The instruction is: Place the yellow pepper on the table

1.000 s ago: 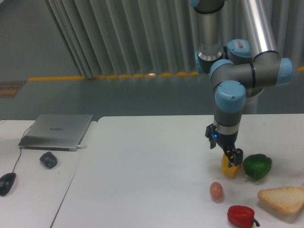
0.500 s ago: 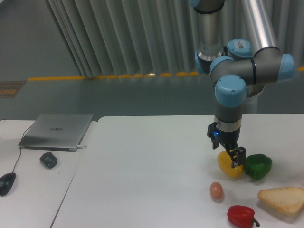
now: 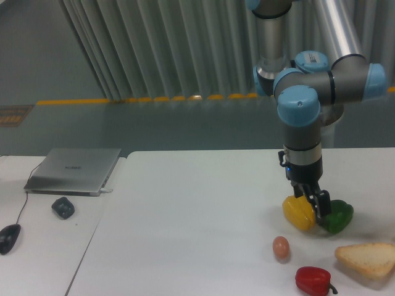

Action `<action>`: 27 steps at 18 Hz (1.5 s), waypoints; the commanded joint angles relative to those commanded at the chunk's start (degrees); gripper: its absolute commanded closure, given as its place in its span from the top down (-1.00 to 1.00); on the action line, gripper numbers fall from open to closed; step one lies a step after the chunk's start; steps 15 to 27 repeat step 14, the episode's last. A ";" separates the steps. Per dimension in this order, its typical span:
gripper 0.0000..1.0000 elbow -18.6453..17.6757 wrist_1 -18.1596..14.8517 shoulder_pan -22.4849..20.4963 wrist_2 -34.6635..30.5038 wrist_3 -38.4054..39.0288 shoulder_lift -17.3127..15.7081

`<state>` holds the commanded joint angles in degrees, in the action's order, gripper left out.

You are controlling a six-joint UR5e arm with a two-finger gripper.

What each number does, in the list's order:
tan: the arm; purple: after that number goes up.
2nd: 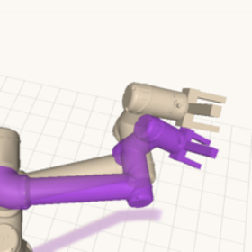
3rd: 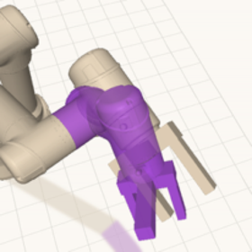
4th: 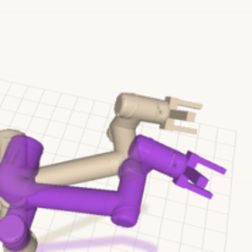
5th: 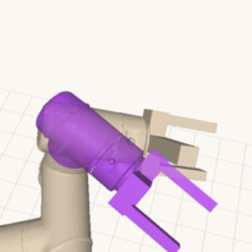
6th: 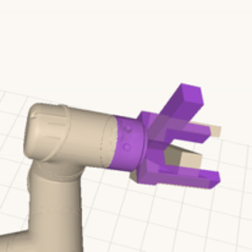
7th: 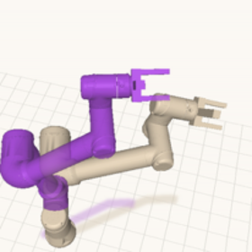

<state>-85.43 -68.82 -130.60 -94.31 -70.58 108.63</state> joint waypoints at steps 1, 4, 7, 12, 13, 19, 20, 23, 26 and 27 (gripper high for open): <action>1.00 0.00 0.09 -0.44 0.00 0.00 -0.09; 1.00 -0.18 0.09 -1.32 0.00 0.00 -0.09; 1.00 -0.18 0.09 -2.29 0.09 0.00 -0.26; 1.00 -0.35 0.09 -3.34 0.09 0.00 -0.26; 1.00 -0.35 0.09 -3.61 0.09 0.00 -0.35; 1.00 -0.35 0.09 -3.70 0.09 0.00 -0.26; 1.00 -0.35 0.09 -3.70 0.09 0.00 -0.26; 1.00 -0.35 0.09 -3.70 0.09 0.00 -0.26; 1.00 -0.35 0.09 -3.70 0.09 0.00 -0.26; 1.00 -0.35 0.09 -3.70 0.09 0.00 -0.26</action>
